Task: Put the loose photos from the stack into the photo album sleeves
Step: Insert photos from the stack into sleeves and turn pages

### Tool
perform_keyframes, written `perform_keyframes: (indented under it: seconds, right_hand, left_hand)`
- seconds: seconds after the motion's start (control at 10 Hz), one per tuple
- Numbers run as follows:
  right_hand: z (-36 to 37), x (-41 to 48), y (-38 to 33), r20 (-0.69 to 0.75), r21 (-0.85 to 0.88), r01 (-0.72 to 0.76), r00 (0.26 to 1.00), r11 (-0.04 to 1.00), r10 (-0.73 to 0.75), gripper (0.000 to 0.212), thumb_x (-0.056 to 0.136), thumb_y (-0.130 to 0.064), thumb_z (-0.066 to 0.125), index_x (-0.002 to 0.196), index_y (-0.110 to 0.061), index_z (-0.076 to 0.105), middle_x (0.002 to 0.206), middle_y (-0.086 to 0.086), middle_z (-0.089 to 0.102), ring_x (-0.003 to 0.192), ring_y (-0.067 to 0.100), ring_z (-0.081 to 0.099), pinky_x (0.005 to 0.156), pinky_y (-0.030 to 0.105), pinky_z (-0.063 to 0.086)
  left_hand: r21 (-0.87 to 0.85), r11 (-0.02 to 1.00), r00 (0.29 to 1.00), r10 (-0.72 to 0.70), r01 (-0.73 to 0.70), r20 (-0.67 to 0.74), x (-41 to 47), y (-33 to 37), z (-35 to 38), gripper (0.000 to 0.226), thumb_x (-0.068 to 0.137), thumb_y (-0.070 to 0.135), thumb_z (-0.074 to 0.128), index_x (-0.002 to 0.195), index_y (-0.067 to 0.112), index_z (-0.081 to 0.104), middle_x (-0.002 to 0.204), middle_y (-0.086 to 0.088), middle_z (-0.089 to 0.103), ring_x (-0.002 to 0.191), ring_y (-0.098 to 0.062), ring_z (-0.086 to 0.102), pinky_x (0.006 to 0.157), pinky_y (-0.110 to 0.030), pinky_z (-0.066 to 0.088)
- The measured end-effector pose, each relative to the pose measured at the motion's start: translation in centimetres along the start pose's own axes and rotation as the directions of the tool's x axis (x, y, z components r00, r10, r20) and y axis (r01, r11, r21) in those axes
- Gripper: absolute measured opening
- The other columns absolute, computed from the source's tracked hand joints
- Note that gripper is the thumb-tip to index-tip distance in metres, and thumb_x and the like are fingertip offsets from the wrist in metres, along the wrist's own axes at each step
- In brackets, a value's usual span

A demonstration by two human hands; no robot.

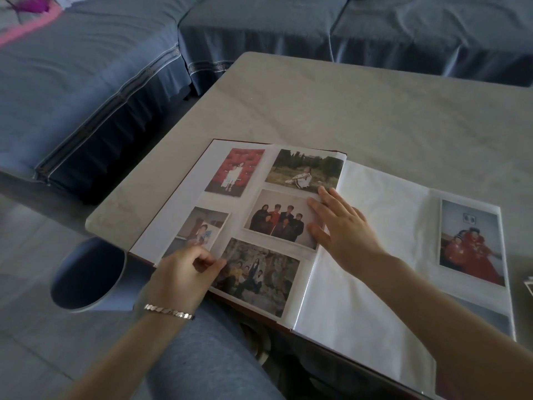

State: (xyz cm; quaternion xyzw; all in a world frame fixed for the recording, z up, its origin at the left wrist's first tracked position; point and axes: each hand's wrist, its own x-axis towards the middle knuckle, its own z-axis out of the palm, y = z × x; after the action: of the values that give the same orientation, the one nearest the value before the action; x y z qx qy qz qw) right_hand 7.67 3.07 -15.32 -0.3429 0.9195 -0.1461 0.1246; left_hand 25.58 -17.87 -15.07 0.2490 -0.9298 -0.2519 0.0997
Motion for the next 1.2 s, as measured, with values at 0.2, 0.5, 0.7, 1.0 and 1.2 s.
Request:
perform_keyframes:
  seconds: [0.2,0.5,0.7,1.0,1.2]
  right_hand:
    - [0.0,0.0,0.0,0.005,0.008,0.000,1.000,1.000,0.000,0.058,0.095,-0.050,0.024,0.149,-0.028,0.017,0.158,-0.007,0.002,0.144,0.011,-0.006,0.116,0.034,0.006]
    - [0.0,0.0,0.1,-0.006,0.022,0.003,1.000,1.000,-0.003,0.057,0.096,-0.050,0.027,0.148,-0.029,0.018,0.158,-0.007,0.003,0.144,0.010,-0.005,0.116,0.033,0.005]
    - [0.0,0.0,0.1,-0.009,0.017,0.005,1.000,1.000,-0.005,0.058,0.095,-0.050,0.027,0.148,-0.029,0.018,0.158,-0.007,0.003,0.144,0.010,-0.005,0.116,0.033,0.006]
    - [0.3,0.1,0.0,-0.010,0.013,-0.007,1.000,1.000,0.007,0.058,0.096,-0.051,0.025,0.148,-0.028,0.017,0.158,-0.007,0.002,0.144,0.011,-0.006,0.115,0.033,0.004]
    - [0.2,0.2,0.1,-0.008,0.030,0.003,1.000,1.000,-0.003,0.057,0.097,-0.050,0.026,0.149,-0.029,0.016,0.158,-0.008,0.000,0.144,0.009,-0.008,0.115,0.031,0.002]
  left_hand:
    - [-0.022,0.994,0.990,0.108,-0.111,-0.091,0.2,1.3,-1.2,0.017,0.067,0.013,0.082,0.065,0.014,0.065,0.057,0.016,0.056,0.053,0.004,0.054,0.047,-0.006,0.039]
    - [-0.290,0.952,0.995,-0.084,0.096,0.053,0.8,2.0,-2.7,0.019,0.069,0.010,0.079,0.067,0.019,0.063,0.064,0.006,0.068,0.066,-0.008,0.066,0.061,-0.018,0.051]
    - [-0.411,0.908,0.995,-0.063,0.088,0.072,0.7,1.3,-2.4,0.025,0.071,0.001,0.075,0.077,0.023,0.065,0.072,0.013,0.071,0.067,0.000,0.066,0.061,-0.010,0.051]
    - [0.043,0.977,0.974,0.201,-0.207,0.108,2.2,2.6,-0.5,0.025,0.076,0.001,0.072,0.101,0.005,0.066,0.097,-0.005,0.063,0.090,-0.019,0.062,0.077,-0.011,0.042]
    - [0.157,0.801,0.814,0.549,-0.578,0.190,2.2,4.1,1.0,0.035,0.078,0.018,0.073,0.112,0.015,0.068,0.124,-0.005,0.062,0.107,-0.018,0.061,0.091,-0.041,0.038]
